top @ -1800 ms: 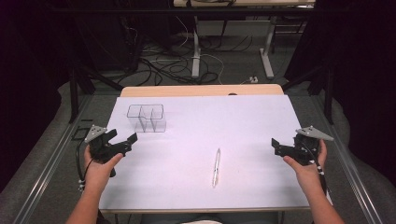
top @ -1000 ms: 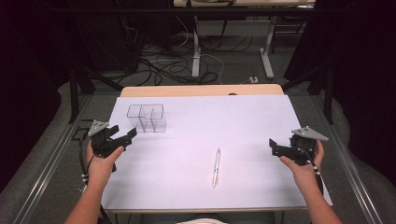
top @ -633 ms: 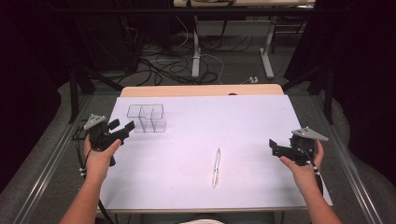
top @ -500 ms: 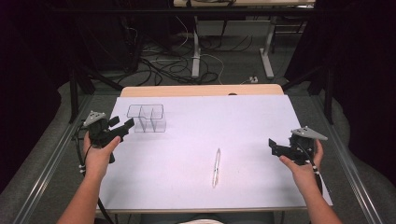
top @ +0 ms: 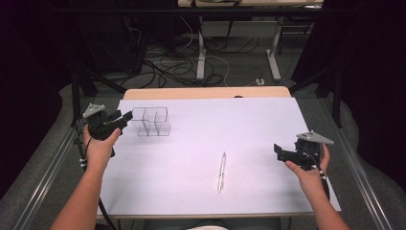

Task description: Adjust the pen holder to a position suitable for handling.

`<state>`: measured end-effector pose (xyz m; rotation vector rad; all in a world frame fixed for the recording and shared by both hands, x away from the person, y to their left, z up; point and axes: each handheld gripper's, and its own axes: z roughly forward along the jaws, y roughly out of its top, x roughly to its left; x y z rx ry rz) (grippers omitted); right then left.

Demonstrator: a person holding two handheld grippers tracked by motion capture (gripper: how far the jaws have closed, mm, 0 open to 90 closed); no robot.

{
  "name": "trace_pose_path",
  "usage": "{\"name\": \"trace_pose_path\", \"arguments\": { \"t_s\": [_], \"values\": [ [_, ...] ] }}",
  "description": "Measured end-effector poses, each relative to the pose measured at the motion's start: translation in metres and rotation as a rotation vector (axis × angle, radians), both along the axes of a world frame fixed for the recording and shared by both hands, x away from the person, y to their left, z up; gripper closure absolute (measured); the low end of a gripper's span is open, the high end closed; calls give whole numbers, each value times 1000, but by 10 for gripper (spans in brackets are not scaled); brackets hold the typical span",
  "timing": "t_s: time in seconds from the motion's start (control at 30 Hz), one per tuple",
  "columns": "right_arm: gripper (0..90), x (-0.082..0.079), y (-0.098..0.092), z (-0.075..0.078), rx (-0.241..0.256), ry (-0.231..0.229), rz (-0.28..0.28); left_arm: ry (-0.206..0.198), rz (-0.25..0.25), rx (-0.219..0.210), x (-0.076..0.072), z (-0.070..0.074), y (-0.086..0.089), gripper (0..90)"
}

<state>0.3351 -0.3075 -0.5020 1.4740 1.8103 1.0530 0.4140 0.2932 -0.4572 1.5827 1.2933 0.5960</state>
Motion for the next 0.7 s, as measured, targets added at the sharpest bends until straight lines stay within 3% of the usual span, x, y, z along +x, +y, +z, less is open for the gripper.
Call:
{"name": "trace_pose_path", "arguments": {
  "t_s": [0.33, 0.7],
  "values": [
    [76, 0, 0, -2, -1, 5, -1, 42, 16, 25, 18, -4, 0, 664],
    [88, 1, -1, -3, 4, 14, 8, 115, 65, 45, 36, -19, 6, 826]
  ]
}}
